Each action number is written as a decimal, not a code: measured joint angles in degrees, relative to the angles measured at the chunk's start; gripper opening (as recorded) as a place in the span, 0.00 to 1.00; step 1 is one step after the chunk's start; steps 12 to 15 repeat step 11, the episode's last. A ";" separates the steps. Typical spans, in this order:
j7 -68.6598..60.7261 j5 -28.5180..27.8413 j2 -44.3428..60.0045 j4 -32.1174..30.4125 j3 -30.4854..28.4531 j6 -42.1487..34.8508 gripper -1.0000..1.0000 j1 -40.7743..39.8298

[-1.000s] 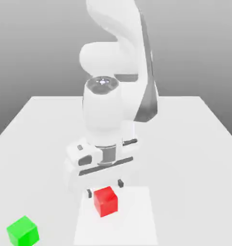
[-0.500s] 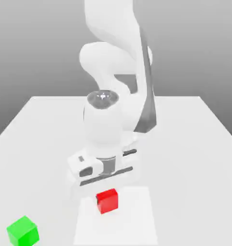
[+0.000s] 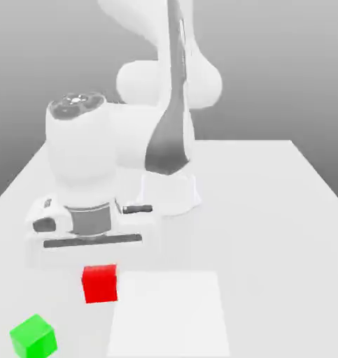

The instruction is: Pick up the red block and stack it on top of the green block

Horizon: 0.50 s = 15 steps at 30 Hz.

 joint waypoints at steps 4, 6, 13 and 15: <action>4.71 0.95 5.03 6.74 -3.30 -2.06 0.00 -2.29; 4.37 2.20 8.83 7.58 -3.03 0.83 0.00 -2.94; 3.75 3.22 12.09 7.90 -2.33 3.68 1.00 -3.53; 3.75 3.22 12.09 7.90 -2.33 3.68 1.00 -3.53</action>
